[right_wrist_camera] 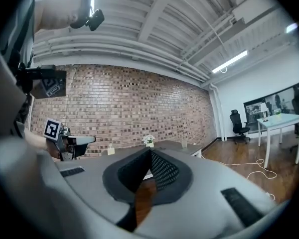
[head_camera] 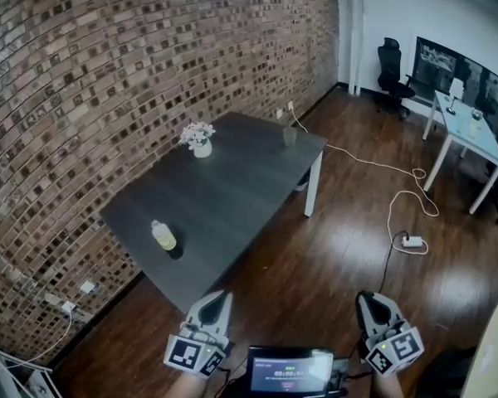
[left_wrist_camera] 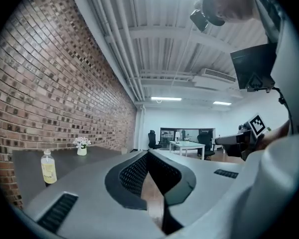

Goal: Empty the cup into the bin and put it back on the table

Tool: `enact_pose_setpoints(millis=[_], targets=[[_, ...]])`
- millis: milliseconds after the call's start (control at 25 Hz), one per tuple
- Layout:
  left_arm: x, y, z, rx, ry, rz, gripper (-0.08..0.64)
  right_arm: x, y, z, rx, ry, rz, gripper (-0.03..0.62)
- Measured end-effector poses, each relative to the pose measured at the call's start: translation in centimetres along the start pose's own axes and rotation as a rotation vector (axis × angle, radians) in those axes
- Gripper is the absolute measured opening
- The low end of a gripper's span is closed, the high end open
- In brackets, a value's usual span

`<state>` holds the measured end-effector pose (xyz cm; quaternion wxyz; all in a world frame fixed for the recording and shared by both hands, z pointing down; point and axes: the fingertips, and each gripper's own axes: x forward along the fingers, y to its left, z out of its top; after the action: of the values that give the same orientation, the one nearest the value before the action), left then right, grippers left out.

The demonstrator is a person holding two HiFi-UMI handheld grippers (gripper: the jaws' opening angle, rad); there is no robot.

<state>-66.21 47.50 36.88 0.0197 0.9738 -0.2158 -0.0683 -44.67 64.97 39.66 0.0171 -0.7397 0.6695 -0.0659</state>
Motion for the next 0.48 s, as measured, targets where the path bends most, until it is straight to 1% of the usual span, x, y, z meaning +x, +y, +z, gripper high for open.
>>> enact_pose_setpoints(millis=[280, 400, 480], targets=[[5.0, 4.8, -0.5, -0.018, 0.004, -0.047, -0.006, 6.1, -1.2, 0.8, -0.011, -0.012, -0.033, 0.003], [7.3, 6.4, -0.8, -0.027, 0.006, -0.062, -0.006, 8.5, -2.2, 1.2, -0.012, -0.015, -0.046, 0.003], [8.7, 6.9, -0.8, -0.042, 0.006, -0.071, -0.006, 9.8, -2.7, 1.7, -0.022, -0.009, -0.04, 0.003]])
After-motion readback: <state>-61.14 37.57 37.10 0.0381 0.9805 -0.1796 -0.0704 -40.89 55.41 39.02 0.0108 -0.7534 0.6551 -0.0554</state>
